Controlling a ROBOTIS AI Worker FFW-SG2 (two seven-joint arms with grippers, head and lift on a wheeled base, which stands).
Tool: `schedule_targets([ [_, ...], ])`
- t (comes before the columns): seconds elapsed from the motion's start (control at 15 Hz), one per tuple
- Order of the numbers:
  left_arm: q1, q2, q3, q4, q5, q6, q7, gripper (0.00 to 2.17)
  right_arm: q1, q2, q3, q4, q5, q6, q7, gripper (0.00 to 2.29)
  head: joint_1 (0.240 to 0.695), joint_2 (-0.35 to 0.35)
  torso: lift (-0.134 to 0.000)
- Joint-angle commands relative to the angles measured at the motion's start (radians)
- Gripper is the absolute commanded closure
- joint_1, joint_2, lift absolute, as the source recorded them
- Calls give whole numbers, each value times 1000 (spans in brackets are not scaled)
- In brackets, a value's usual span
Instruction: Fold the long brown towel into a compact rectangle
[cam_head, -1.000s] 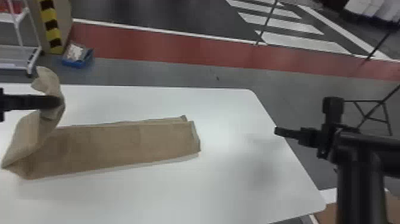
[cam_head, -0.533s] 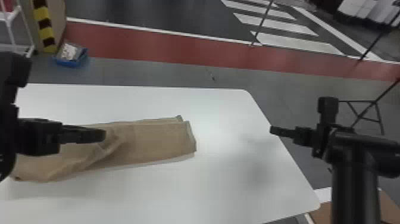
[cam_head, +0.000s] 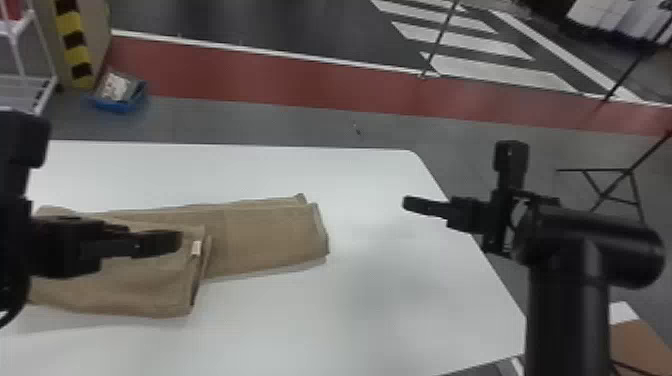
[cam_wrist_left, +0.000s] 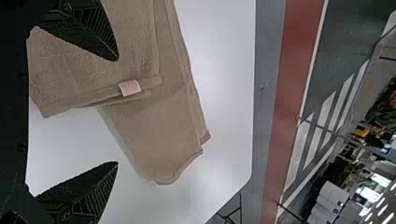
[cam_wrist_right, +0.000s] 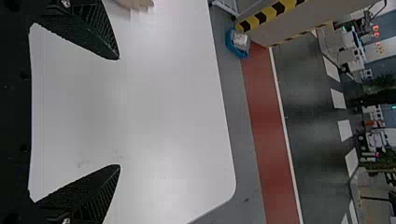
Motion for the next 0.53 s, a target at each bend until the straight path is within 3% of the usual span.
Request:
schedule_targets([
  [0.0, 43, 47, 118, 2, 22, -68, 3, 66, 25, 64, 105, -95, -25, 75, 5, 43, 695, -321, -123],
  [0.27, 101, 122, 293, 2, 86, -99, -11, 76, 25, 173, 271, -123, -36, 103, 5, 46, 695, -112, -123],
  [0.33, 119, 133, 331, 0, 104, -132, -11, 76, 23, 194, 306, -123, -38, 96, 3, 46, 695, -9, -123],
  [0.47, 150, 147, 383, 13, 114, -194, -4, 76, 20, 194, 366, -117, -38, 87, 0, 46, 695, 81, -123],
])
